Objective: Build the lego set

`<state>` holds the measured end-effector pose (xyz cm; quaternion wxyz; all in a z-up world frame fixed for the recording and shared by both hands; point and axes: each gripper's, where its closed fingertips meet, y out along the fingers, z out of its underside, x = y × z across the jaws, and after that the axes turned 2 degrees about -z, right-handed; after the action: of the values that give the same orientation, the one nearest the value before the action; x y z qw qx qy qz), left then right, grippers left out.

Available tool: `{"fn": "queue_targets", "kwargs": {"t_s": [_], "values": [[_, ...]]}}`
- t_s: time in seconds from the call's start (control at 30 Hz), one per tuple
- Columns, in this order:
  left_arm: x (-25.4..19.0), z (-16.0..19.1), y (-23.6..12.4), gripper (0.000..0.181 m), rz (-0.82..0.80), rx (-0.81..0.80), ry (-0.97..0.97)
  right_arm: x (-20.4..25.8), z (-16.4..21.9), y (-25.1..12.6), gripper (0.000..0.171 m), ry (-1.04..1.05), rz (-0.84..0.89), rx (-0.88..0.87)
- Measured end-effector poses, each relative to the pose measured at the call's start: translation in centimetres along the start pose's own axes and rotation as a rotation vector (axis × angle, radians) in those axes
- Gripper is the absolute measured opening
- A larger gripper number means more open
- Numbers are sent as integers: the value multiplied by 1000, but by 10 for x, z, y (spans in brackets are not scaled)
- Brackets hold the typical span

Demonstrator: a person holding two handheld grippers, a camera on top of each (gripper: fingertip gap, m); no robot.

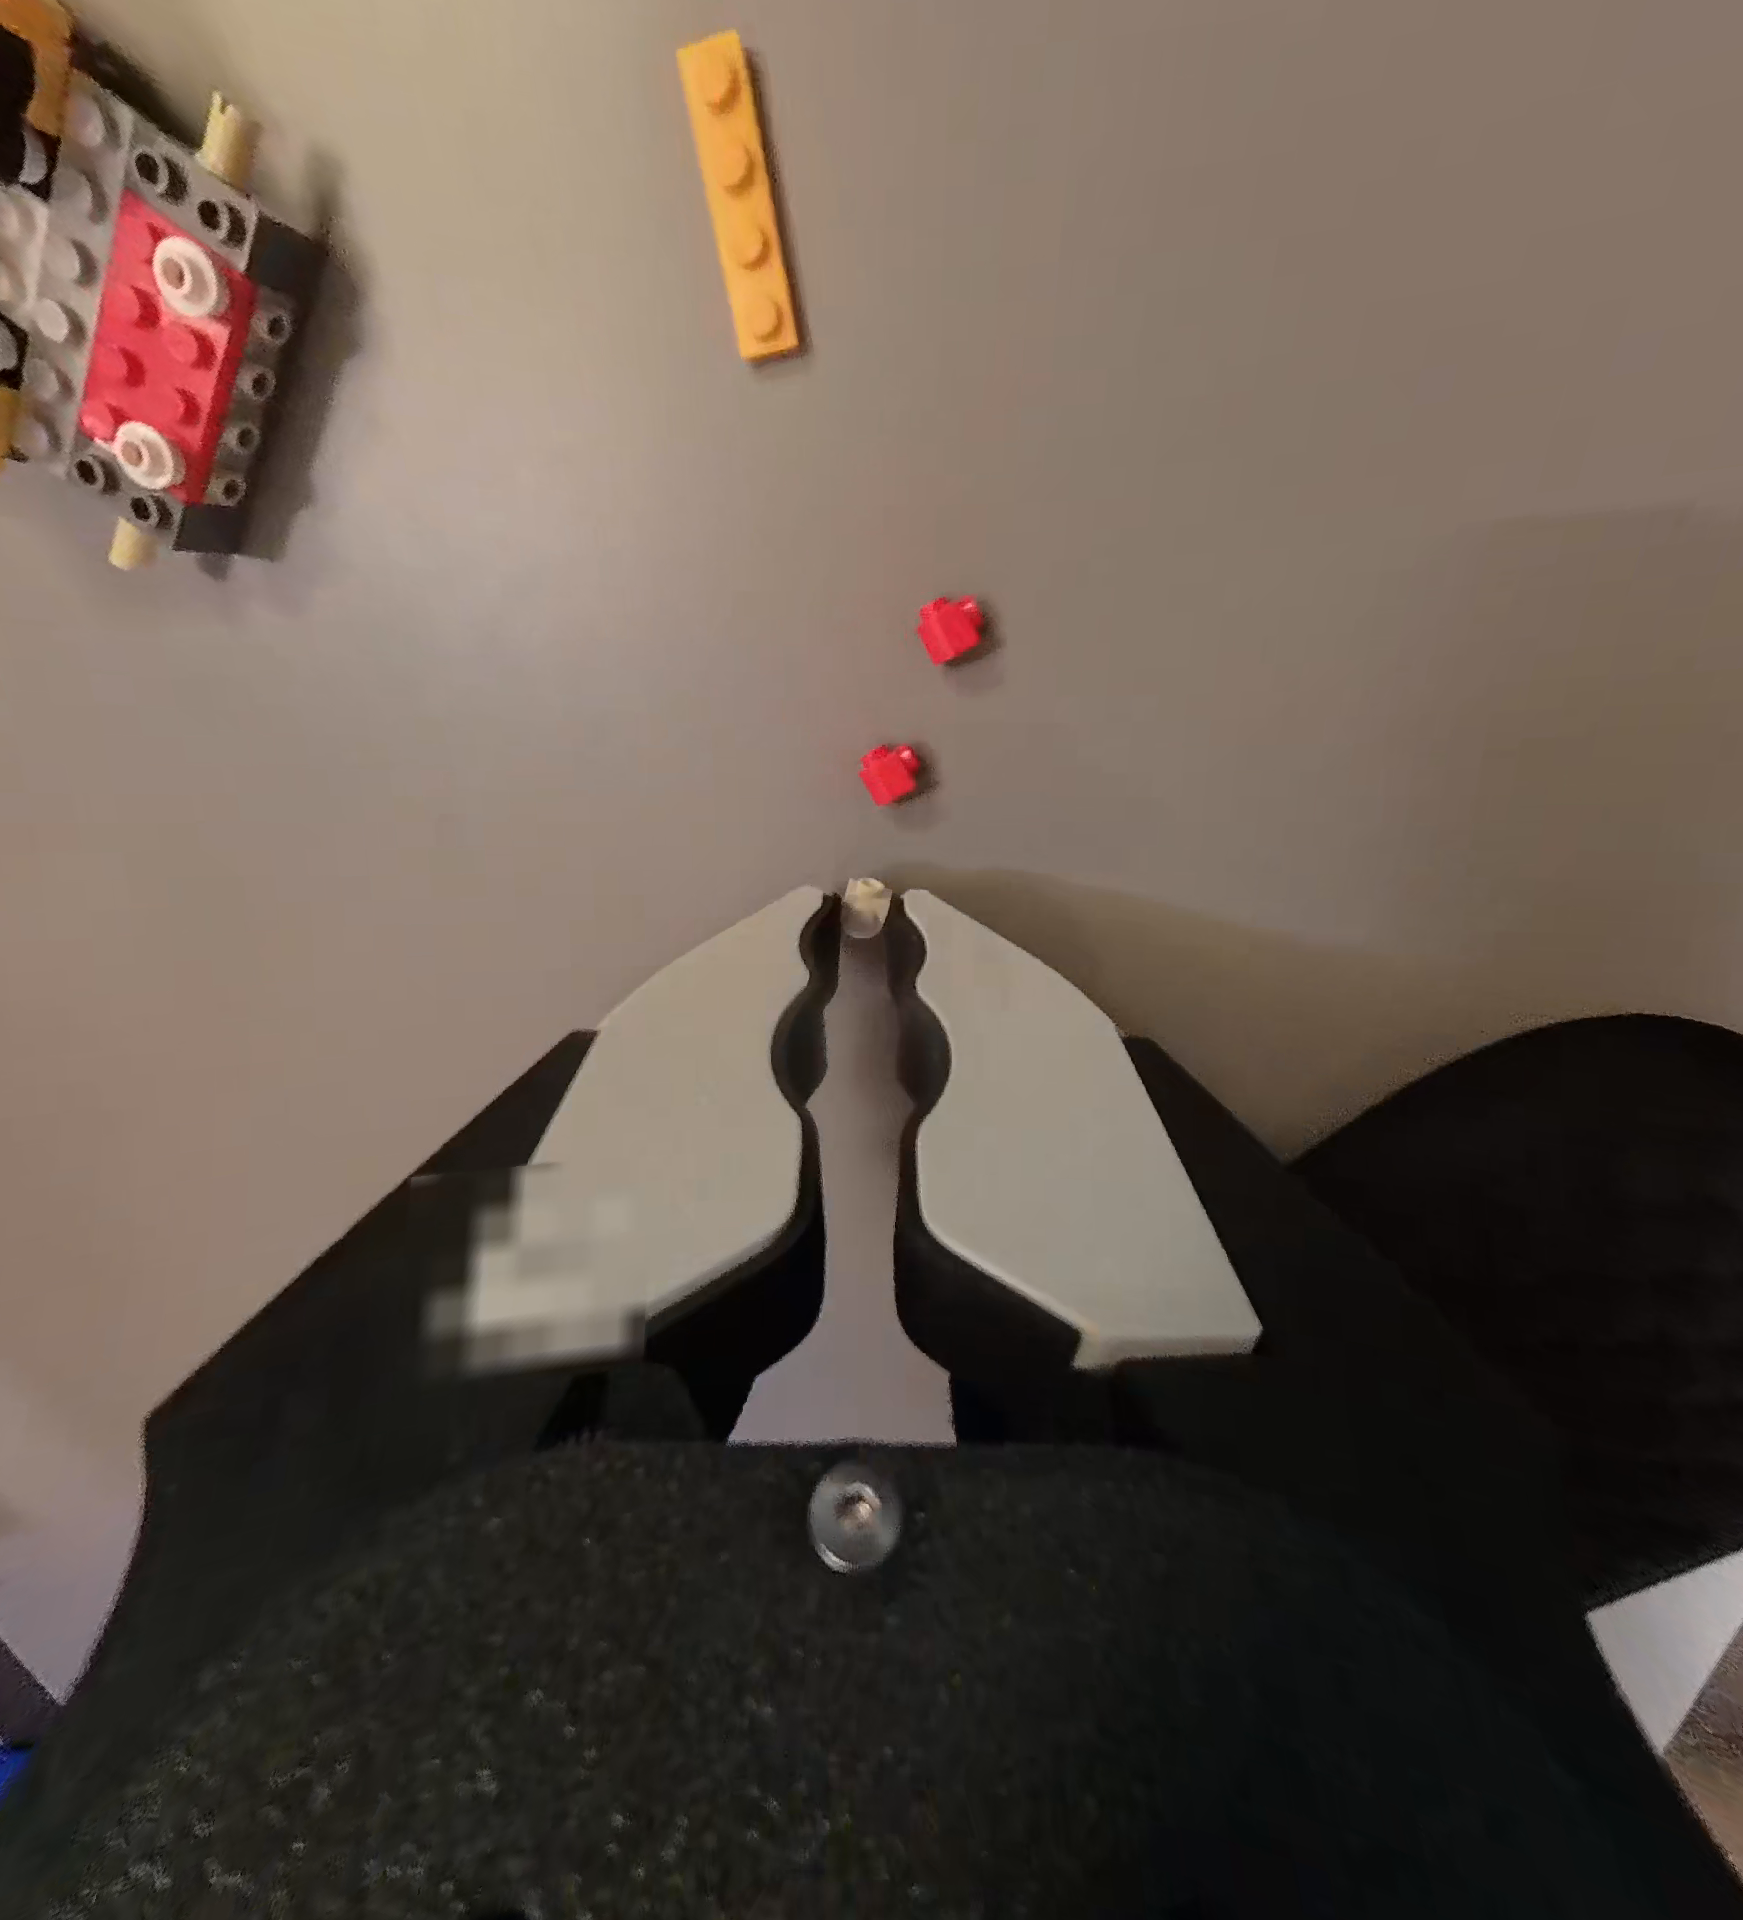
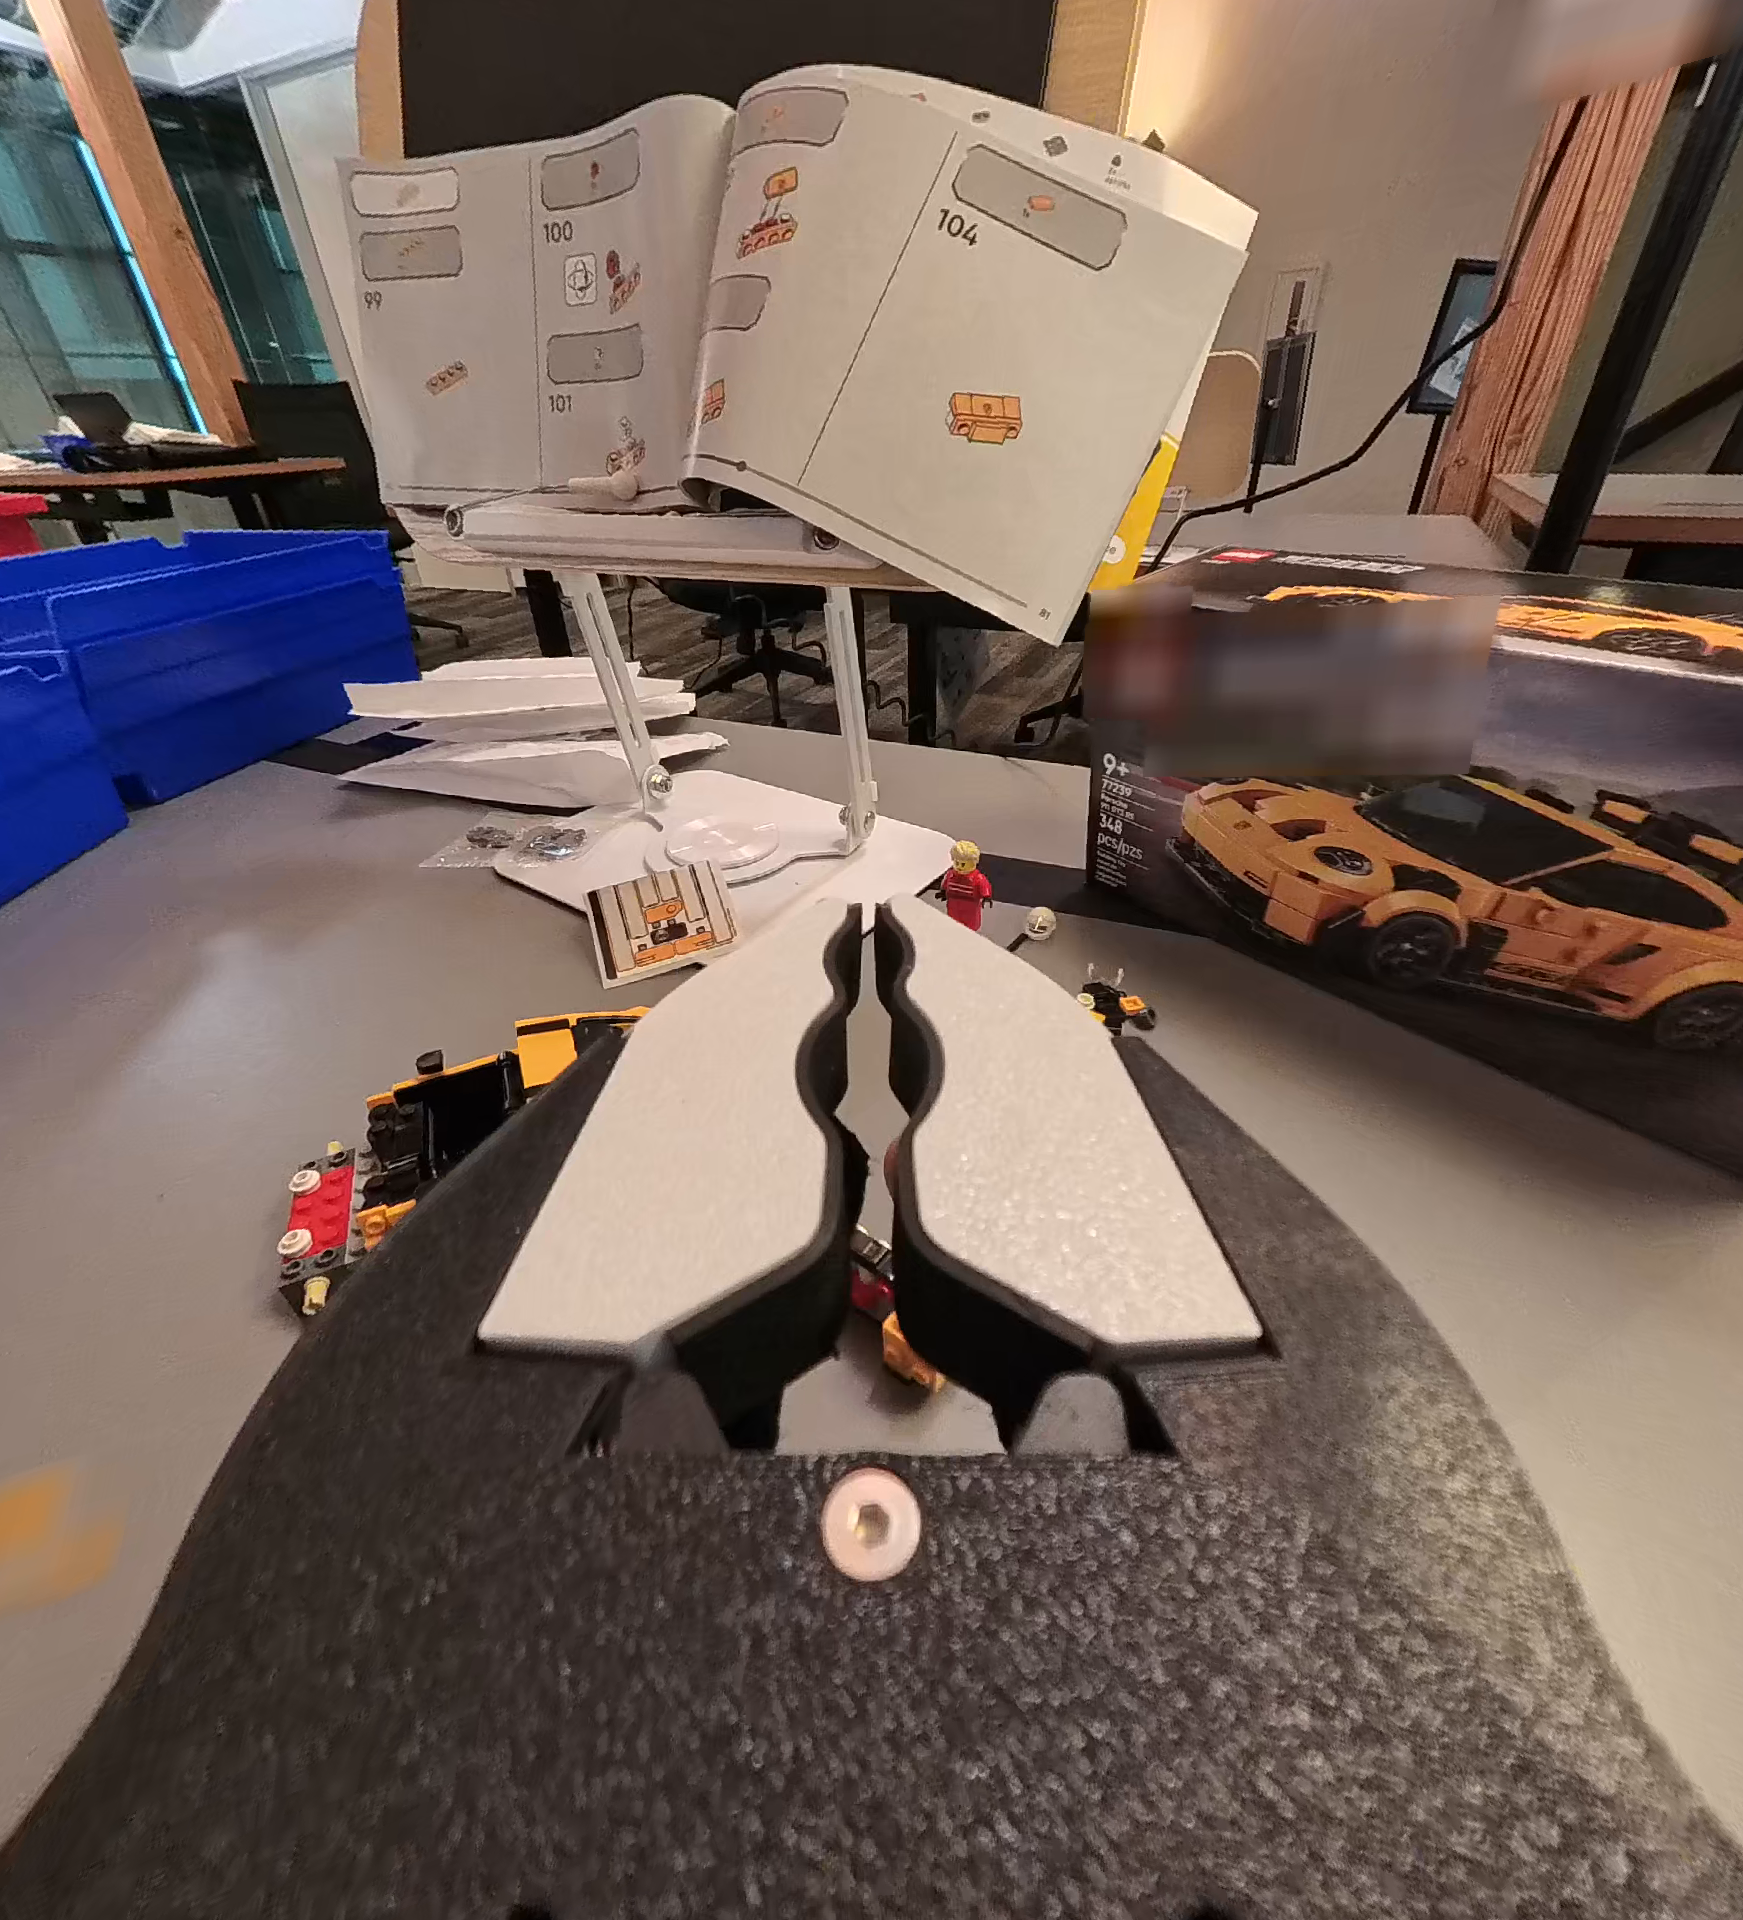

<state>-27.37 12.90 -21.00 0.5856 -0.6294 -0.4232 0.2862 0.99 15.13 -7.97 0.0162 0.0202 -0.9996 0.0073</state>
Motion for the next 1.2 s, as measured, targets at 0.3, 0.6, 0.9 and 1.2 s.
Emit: {"fn": "queue_targets", "kwargs": {"t_s": [0.3, 0.6, 0.9, 1.2], "values": [[18, 19, -33, 27, -105, -53, -91, 1, 2, 1, 2, 1, -3, 7], [90, 213, -169, 17, -395, -167, -793, 6, 4, 2, 2, 13, -29, 17], [66, 282, -65, 19, -141, -10, -881, 5, 8, 3, 2, 13, -16, 29], [63, 287, -39, 18, -87, 97, -845, 4, 8, 3, 2, 18, -16, 31]]}}
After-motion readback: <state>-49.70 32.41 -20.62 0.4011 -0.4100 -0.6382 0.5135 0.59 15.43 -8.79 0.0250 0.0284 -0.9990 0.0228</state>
